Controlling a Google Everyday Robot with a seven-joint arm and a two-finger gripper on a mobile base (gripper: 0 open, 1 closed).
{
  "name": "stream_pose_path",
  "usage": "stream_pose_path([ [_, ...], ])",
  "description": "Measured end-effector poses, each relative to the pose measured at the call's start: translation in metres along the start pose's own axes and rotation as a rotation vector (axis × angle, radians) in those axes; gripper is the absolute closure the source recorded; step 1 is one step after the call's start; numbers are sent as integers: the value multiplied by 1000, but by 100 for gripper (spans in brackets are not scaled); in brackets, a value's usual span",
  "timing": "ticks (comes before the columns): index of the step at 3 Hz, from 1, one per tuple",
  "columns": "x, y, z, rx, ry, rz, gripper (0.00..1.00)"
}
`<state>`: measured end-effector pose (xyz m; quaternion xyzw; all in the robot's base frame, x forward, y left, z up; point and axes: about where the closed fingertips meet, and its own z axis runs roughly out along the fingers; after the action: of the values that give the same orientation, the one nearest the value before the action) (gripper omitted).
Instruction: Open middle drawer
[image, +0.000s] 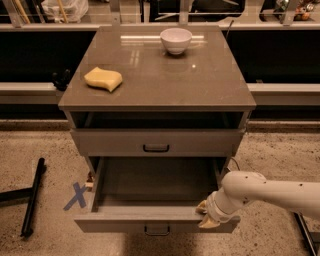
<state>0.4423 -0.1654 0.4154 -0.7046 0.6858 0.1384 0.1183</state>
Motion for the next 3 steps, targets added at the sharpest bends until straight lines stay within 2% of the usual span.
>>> stream_pose_path([
  [2,0,1,1,-3,-1,0,53],
  [3,-1,2,0,-3,0,-1,22],
])
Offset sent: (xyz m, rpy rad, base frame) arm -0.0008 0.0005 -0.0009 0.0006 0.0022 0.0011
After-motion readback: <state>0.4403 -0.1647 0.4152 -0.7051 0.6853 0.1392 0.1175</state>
